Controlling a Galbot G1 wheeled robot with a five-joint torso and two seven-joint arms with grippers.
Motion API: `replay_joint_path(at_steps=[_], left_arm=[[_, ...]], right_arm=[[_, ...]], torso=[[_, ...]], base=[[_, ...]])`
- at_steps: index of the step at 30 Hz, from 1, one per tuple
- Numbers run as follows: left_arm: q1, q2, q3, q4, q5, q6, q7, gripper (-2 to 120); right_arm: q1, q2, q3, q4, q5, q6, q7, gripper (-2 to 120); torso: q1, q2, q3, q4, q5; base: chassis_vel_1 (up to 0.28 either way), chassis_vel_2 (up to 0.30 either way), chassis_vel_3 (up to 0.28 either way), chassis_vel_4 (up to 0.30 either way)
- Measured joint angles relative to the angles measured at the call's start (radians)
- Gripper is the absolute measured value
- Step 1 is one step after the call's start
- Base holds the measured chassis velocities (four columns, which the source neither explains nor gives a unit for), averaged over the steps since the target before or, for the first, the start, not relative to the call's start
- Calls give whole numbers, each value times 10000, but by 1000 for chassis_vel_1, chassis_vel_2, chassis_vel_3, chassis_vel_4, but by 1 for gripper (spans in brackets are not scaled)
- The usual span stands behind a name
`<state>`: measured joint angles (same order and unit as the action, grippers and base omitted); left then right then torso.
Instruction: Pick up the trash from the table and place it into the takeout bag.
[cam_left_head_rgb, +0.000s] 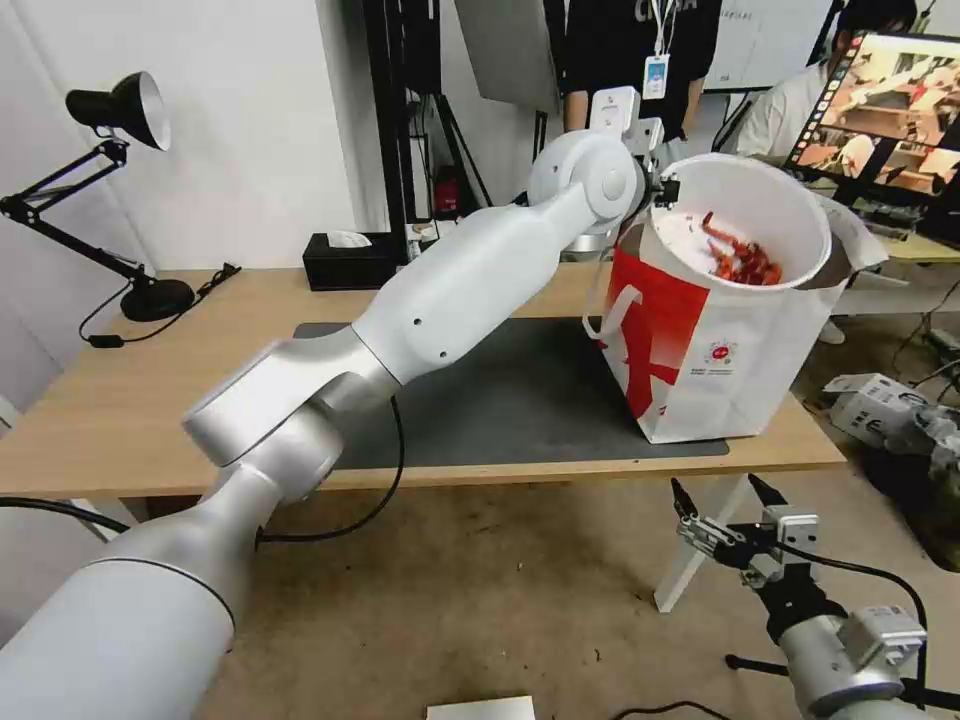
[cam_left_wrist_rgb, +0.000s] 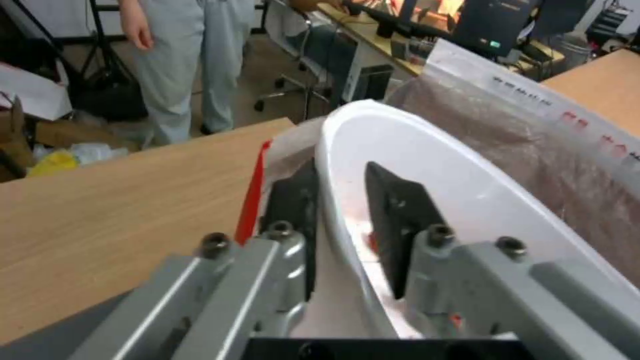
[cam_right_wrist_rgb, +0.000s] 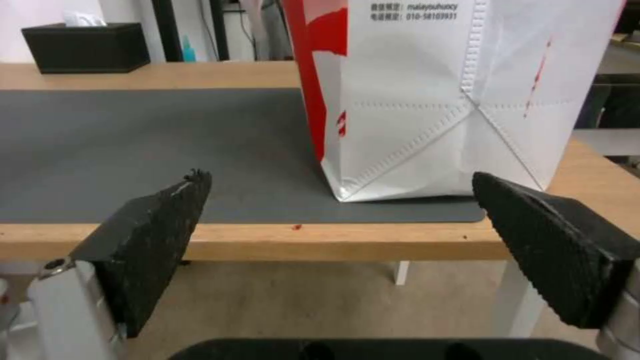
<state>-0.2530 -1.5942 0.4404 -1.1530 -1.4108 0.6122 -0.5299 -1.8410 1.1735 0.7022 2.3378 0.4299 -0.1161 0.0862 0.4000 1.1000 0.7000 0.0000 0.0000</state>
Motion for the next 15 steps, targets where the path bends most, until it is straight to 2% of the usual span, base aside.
replay_joint_path(at_steps=[3,4,5,7,8,10,12,13,15], left_arm=[[-43,0,5,12,2,27,10,34],[-62,4,4,55,3,37,23,53],[-62,4,4,55,3,37,23,53],[-2,16,-193,-113,34,15,-3,74],[-2,16,-193,-113,34,15,-3,74],[138,174,-430,-587,80,-321,-102,84],[444,711,-499,-1559,293,-1076,-153,94],[444,711,-499,-1559,293,-1076,-153,94],[895,1432,-516,-2638,704,-1888,-242,99]], right_arm=[[50,2,-45,-21,-1,-14,-1,100],[70,1,-62,-55,-1,-25,0,100],[70,1,-62,-55,-1,-25,0,100],[73,2,-54,-86,-1,-26,-3,100],[73,2,-54,-86,-1,-26,-3,100],[107,3,-22,-84,3,-26,-4,100],[183,2,10,-51,38,-25,-3,100],[183,2,10,-51,38,-25,-3,100],[253,2,18,-26,55,-14,-2,100]], torso=[[0,0,0,0,0],[0,0,0,0,0],[0,0,0,0,0],[0,0,0,-1,0],[0,0,0,-1,0],[0,0,-1,-3,0],[-1,0,-1,-3,-1],[-1,0,-1,-3,-1],[0,1,-1,-1,-1]], base=[[0,0,0,0],[0,0,0,0],[0,0,0,0],[0,0,0,0],[0,0,0,0],[0,0,0,0],[0,0,0,0],[0,0,0,0],[0,0,0,0]])
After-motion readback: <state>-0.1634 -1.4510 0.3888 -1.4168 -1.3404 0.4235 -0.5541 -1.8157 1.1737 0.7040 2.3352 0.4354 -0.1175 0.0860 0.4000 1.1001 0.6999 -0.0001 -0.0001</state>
